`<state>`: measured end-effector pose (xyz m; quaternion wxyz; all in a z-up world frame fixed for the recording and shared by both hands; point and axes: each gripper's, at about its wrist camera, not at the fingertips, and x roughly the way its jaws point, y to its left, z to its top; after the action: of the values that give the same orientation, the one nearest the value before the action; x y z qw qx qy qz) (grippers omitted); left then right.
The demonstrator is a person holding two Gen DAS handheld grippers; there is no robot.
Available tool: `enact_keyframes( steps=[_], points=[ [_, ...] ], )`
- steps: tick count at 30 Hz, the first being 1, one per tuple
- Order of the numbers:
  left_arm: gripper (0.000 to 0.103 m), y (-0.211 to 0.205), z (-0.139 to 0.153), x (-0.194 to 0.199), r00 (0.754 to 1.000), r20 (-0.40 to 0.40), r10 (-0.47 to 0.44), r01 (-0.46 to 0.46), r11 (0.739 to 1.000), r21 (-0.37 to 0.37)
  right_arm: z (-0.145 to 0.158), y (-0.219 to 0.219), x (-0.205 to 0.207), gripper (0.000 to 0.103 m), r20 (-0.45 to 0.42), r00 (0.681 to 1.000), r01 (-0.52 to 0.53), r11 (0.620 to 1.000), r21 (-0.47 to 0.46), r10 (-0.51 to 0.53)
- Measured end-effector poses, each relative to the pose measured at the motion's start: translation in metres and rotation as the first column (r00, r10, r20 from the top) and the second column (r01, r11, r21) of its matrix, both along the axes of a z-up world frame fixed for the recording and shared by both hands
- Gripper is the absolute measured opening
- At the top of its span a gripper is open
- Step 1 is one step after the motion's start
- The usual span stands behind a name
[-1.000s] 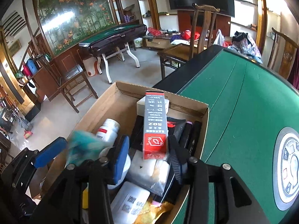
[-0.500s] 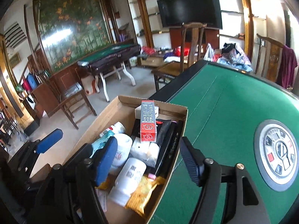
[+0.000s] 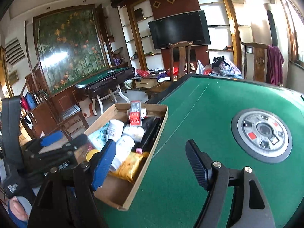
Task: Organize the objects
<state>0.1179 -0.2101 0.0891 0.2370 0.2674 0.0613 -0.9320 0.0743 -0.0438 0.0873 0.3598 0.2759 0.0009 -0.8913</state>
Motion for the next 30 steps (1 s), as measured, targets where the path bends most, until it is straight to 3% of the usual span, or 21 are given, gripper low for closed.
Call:
enact_keyframes(
  steps=[3,7,11,30],
  points=[
    [0.079,0.002,0.001,0.007,0.999,-0.044,0.022,-0.024,0.999,-0.033,-0.008,0.003,0.005,0.076,0.000,1.000,-0.011,1.000,-0.003,0.011],
    [0.079,0.005,-0.002,0.004,0.997,-0.021,0.078,-0.080,0.992,-0.094,-0.012,-0.002,0.016,0.076,-0.042,0.998,-0.040,0.999,0.016,0.041],
    [0.079,0.004,-0.014,-0.001,0.997,0.019,0.071,-0.069,0.993,-0.101,-0.013,-0.009,0.027,0.077,-0.091,0.993,-0.076,0.996,0.043,0.080],
    [0.079,0.008,-0.021,0.002,0.998,0.016,0.065,-0.063,0.991,-0.122,-0.015,-0.012,0.029,0.078,-0.106,0.990,-0.091,0.994,0.053,0.096]
  ],
)
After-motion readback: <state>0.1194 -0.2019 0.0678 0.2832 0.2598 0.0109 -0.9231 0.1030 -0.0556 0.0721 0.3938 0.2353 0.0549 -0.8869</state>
